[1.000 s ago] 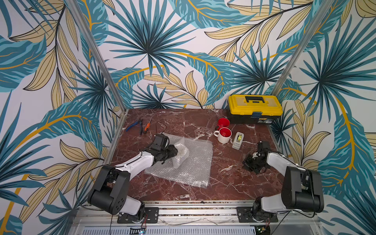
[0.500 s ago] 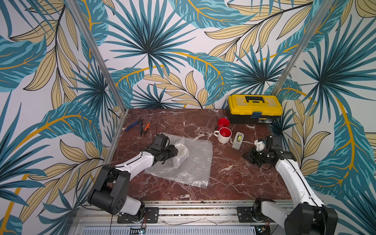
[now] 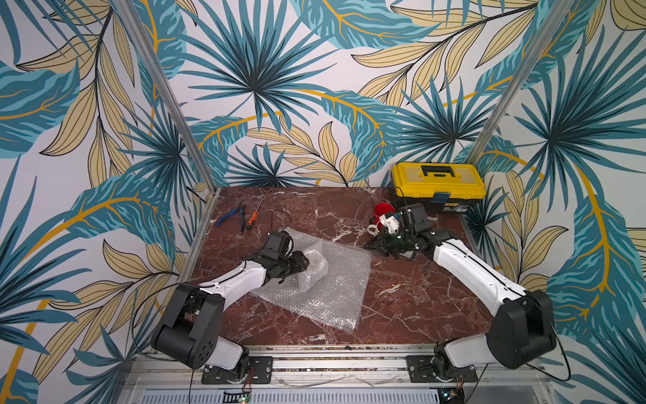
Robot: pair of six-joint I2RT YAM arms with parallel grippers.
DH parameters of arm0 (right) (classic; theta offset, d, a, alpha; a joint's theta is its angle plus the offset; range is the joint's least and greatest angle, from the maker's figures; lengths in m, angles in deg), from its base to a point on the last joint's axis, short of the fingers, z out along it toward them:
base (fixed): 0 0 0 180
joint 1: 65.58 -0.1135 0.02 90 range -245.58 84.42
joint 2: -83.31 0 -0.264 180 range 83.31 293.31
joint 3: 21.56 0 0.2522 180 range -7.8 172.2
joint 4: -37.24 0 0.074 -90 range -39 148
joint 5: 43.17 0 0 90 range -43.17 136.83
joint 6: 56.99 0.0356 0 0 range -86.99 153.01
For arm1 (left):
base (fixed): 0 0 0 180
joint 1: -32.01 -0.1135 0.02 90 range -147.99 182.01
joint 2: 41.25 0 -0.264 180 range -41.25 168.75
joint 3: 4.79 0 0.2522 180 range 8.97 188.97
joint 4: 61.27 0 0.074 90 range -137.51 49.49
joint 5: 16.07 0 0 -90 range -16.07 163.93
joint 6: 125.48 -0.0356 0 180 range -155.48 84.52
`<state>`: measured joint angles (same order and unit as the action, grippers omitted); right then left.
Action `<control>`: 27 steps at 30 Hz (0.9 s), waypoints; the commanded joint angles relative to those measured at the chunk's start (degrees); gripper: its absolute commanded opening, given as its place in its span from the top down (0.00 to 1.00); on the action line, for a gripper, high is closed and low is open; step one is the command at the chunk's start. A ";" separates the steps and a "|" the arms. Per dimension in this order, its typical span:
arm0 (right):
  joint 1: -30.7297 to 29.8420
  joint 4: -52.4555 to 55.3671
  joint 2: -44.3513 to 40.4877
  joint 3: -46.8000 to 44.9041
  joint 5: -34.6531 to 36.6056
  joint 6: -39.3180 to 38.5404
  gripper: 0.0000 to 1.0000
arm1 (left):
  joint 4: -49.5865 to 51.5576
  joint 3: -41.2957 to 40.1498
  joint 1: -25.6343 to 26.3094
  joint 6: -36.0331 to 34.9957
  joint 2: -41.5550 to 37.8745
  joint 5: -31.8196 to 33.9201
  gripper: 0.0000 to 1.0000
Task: Wrap mugs in bubble wrap
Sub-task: Stick the tape on the bubble wrap.
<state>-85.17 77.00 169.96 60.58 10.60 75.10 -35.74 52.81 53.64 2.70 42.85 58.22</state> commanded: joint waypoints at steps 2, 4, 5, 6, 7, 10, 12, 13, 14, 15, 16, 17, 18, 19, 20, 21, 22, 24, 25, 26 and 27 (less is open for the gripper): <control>-4.25 -7.51 7.36 7.96 -3.55 4.12 1.00 | 0.32 0.92 0.86 -1.70 1.61 -2.08 0.49; -5.78 -8.15 10.97 11.72 -4.26 4.70 1.00 | 0.08 0.99 0.96 -1.53 1.69 -2.07 0.49; -6.48 -9.06 12.79 13.54 -4.82 5.21 1.00 | 0.01 0.97 0.92 -1.52 1.71 -2.14 0.49; -7.19 -9.69 14.55 15.07 -5.11 5.75 1.00 | -0.12 0.99 1.04 -1.52 1.77 -2.30 0.49; -7.73 -10.03 16.01 16.54 -5.38 6.06 1.00 | -0.16 1.05 1.05 -1.52 1.77 -2.31 0.49; -9.52 -10.35 20.64 21.30 -6.03 6.67 1.00 | -0.17 1.17 1.11 -1.61 2.00 -2.53 0.49; -10.84 -10.27 23.61 24.39 -6.55 6.90 1.00 | -0.11 1.17 1.14 -1.74 1.95 -2.49 0.49; -11.47 -10.02 24.69 25.57 -6.63 6.89 1.00 | -0.17 1.15 1.14 -1.79 1.99 -2.63 0.49; -12.10 -9.76 25.71 26.80 -6.71 6.87 1.00 | -0.17 1.09 1.14 -1.79 2.10 -2.58 0.49; -12.61 -9.56 26.69 27.67 -6.83 6.87 1.00 | -0.17 1.17 1.11 -1.79 2.04 -2.62 0.49; -13.08 -9.56 27.19 28.14 -6.83 6.95 1.00 | -0.17 1.17 1.09 -1.79 2.12 -2.70 0.49; -13.51 -9.55 27.71 28.46 -6.83 7.03 1.00 | -0.17 1.14 1.19 -1.79 2.13 -2.67 0.49; -13.85 -9.59 28.16 28.48 -6.83 7.10 1.00 | -0.17 1.17 1.21 -1.70 2.05 -2.52 0.49; -14.15 -9.59 28.34 28.40 -6.81 7.06 1.00 | -0.17 1.16 1.22 -1.70 2.08 -2.59 0.49; -14.45 -9.62 28.31 28.10 -6.76 7.04 1.00 | -0.15 1.17 1.18 -1.70 1.99 -2.60 0.49; -14.71 -9.74 28.27 27.60 -6.78 7.05 1.00 | -0.16 1.16 1.22 -1.70 1.95 -2.50 0.49; -14.84 -9.93 28.02 27.07 -6.68 7.04 1.00 | -0.17 1.17 1.22 -1.70 2.00 -2.54 0.49; -15.12 -10.33 27.33 25.55 -6.57 7.05 1.00 | -0.17 1.17 1.18 -1.70 1.97 -2.59 0.49; -15.25 -10.60 27.05 24.77 -6.49 7.13 1.00 | -0.16 1.12 1.20 -1.70 2.01 -2.60 0.49; -15.38 -11.04 26.54 23.79 -6.46 7.29 1.00 | -0.17 1.14 1.19 -1.70 2.04 -2.58 0.49; -15.43 -11.37 26.23 22.88 -6.45 7.44 1.00 | -0.17 1.17 1.17 -1.61 2.05 -2.57 0.49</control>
<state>-100.32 66.55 197.75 86.13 4.74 82.11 -36.98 53.02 54.12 1.95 43.92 56.72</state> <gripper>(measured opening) 0.047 0.512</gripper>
